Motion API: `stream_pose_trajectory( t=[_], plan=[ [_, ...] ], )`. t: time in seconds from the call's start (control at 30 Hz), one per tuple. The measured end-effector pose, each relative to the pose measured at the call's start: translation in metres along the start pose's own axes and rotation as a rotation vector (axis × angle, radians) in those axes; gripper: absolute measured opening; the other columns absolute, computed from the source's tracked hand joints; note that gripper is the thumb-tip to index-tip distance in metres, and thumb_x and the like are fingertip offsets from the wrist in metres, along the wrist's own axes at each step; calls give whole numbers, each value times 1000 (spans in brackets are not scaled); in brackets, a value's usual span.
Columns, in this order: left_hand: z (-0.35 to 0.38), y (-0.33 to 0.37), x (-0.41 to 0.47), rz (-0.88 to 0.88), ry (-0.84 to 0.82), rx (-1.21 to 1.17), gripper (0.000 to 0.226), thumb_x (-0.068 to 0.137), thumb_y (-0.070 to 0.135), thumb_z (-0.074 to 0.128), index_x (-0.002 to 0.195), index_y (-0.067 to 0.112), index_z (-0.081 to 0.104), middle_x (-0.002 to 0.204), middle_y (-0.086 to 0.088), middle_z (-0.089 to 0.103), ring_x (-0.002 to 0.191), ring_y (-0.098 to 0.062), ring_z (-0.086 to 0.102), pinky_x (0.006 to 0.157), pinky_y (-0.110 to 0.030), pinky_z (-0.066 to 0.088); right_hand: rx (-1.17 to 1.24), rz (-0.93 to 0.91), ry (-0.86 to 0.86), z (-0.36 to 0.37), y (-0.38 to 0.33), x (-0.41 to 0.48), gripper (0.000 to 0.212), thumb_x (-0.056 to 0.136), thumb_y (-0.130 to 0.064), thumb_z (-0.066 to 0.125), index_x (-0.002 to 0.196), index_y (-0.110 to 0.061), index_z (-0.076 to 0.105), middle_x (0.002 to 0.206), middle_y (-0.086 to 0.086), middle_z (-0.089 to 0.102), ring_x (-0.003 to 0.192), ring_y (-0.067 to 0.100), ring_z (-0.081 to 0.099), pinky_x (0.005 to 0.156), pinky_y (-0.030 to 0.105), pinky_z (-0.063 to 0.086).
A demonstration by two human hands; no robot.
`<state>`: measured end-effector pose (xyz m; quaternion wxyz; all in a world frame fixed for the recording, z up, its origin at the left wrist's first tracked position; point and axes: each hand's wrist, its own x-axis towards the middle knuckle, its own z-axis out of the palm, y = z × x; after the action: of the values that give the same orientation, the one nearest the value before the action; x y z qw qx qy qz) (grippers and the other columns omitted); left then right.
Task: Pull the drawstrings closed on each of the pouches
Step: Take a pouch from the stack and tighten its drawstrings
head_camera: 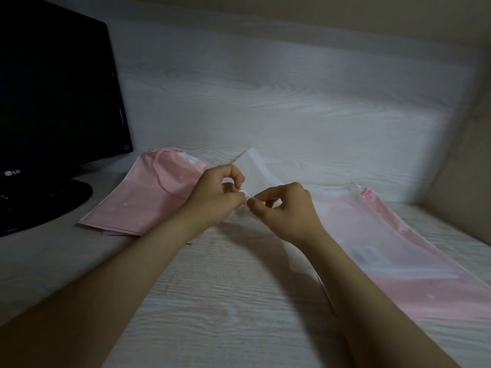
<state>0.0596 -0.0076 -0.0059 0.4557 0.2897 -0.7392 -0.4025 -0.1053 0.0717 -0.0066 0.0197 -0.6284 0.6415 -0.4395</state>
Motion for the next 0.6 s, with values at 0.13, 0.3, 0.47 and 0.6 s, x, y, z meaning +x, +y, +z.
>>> stream_pose_trajectory(
  t=[0.13, 0.3, 0.47, 0.6],
  plan=[
    [0, -4, 1, 56, 12, 59, 43, 82, -9, 70, 68, 31, 60, 97, -12, 70, 70, -17, 65, 71, -38, 53, 211, 123, -60, -1, -2, 1, 17, 94, -24, 71, 83, -19, 84, 72, -17, 74, 71, 0, 67, 66, 13, 45],
    [4, -14, 4, 382, 216, 414, 37, 75, -12, 70, 69, 24, 76, 86, 5, 70, 76, -11, 68, 71, -28, 57, 472, 260, -161, -10, -7, 0, 21, 95, -10, 63, 91, -10, 84, 87, -14, 79, 82, -15, 66, 68, 3, 45],
    [7, -19, 6, 490, 302, 508, 32, 80, -15, 68, 86, 12, 84, 97, -1, 78, 88, -9, 71, 81, -9, 53, 516, 286, -183, -13, -9, -3, 22, 95, -6, 59, 93, -3, 81, 57, -22, 62, 57, -12, 54, 67, 14, 43],
    [9, -10, -3, 434, 124, 462, 25, 85, 2, 71, 105, 13, 82, 131, 2, 72, 107, -6, 69, 94, -18, 55, 586, 299, -119, -13, -6, -2, 26, 92, -4, 56, 92, -6, 82, 68, -18, 68, 60, -11, 56, 74, 21, 38]
  ],
)
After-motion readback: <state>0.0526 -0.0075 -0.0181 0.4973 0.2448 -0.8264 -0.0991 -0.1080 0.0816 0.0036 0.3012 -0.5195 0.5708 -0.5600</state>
